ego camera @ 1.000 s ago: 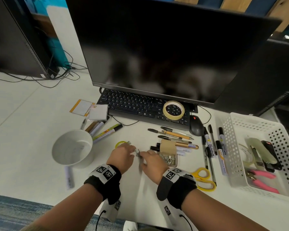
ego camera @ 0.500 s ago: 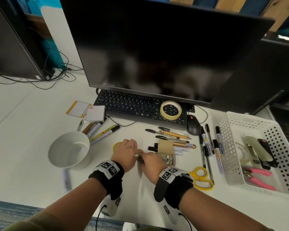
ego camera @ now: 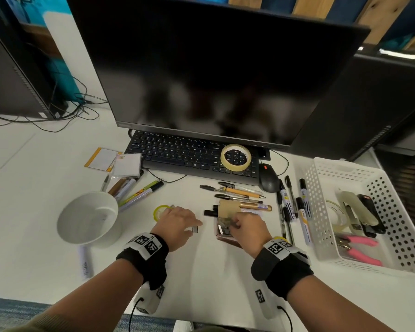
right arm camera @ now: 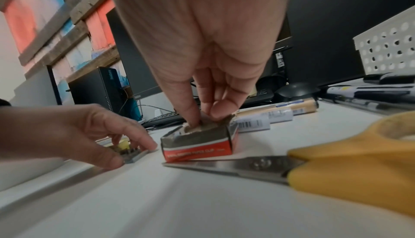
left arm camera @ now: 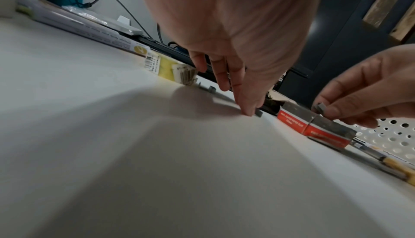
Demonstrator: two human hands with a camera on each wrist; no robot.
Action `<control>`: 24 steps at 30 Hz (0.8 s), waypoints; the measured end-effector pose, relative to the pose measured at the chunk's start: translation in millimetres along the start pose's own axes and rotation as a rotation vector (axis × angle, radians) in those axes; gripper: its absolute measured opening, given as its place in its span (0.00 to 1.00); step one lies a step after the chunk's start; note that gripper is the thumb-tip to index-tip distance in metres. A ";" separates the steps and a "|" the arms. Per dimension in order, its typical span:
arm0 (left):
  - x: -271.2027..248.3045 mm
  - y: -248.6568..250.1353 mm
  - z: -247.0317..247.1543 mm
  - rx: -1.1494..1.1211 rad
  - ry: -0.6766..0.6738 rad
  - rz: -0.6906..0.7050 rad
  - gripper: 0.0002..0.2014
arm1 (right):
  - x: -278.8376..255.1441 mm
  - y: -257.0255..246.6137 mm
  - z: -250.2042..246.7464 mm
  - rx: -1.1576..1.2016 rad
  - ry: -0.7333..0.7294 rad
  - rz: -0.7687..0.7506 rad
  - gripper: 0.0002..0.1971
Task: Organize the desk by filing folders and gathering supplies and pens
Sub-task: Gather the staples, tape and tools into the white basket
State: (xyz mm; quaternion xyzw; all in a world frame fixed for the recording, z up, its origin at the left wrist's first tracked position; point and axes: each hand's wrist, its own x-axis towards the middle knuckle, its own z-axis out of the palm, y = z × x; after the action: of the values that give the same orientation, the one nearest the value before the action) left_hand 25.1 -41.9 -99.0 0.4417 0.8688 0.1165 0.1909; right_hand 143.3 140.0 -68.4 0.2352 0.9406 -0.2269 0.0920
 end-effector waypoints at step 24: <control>12.9 40.7 13.3 -0.174 0.240 0.039 0.24 | -7.1 -3.9 4.9 0.152 0.096 -0.099 0.08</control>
State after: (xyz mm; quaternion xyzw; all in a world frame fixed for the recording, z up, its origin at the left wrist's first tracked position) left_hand 53.3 -7.3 -98.9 0.4230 0.8634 0.2470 0.1208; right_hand 147.9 131.8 -69.2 0.2054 0.9345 -0.2903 0.0173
